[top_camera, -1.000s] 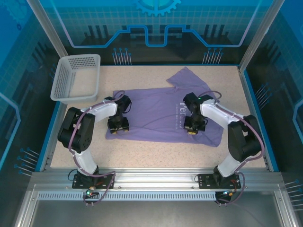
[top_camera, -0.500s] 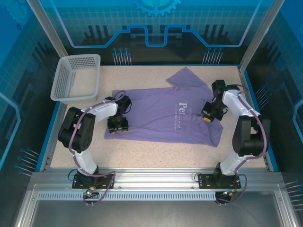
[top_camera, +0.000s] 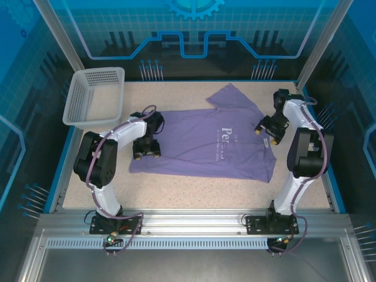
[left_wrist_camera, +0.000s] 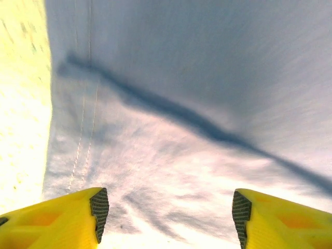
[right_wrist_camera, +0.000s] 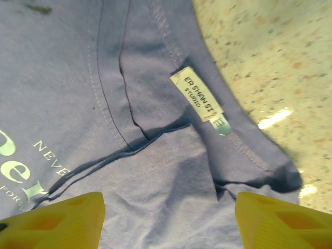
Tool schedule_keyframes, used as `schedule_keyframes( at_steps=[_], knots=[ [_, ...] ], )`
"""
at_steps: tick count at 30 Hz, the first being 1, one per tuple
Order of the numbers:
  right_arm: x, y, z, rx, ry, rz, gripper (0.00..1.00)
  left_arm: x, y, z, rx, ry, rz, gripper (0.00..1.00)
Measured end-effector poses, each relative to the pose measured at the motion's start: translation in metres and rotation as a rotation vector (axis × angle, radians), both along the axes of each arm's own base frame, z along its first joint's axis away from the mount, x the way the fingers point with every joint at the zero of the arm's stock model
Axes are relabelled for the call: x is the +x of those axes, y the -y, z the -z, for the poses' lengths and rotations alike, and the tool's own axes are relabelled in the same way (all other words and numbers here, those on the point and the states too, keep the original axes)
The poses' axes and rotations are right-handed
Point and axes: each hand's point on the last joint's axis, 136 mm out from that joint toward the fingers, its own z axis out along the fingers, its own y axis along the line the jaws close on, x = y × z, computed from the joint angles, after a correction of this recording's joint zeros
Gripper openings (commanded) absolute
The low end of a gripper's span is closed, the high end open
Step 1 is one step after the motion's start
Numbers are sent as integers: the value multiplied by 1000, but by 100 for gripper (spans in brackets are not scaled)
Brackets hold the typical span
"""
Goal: Fold and stack the t-shirts
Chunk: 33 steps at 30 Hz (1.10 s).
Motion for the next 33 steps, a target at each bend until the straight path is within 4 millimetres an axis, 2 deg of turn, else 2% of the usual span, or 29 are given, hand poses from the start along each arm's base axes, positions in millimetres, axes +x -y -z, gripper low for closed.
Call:
schedule_keyframes(
  at_steps=[4,6,8,10,12,14,18,21,27,30,33],
  knots=[
    [11,-6,-35,11,151,10,72,50,7,-51,-62,161,-57,71],
    [23,-17,-52,37,244,-7,72,74,2,-76,-114,239,-125,71],
    [37,-32,-59,70,301,-35,70,91,-7,-93,-161,291,-208,69],
    [55,-48,-60,98,317,-69,68,107,-16,-99,-209,319,-297,66],
    [85,-62,-57,105,338,-104,67,123,-24,-93,-251,323,-391,61],
    [113,-73,-53,108,368,-130,67,133,-29,-76,-274,301,-465,58],
    [160,-86,-40,80,435,-172,68,137,-39,-30,-278,217,-578,54],
    [194,-86,-39,37,507,-195,69,136,-46,-8,-279,177,-630,50],
    [277,-92,-45,49,679,-259,68,144,-47,10,-296,169,-671,52],
    [302,-92,-34,41,722,-280,70,145,-48,11,-295,169,-677,52],
    [303,-91,-14,40,692,-282,72,145,-49,13,-293,163,-682,51]
  ],
)
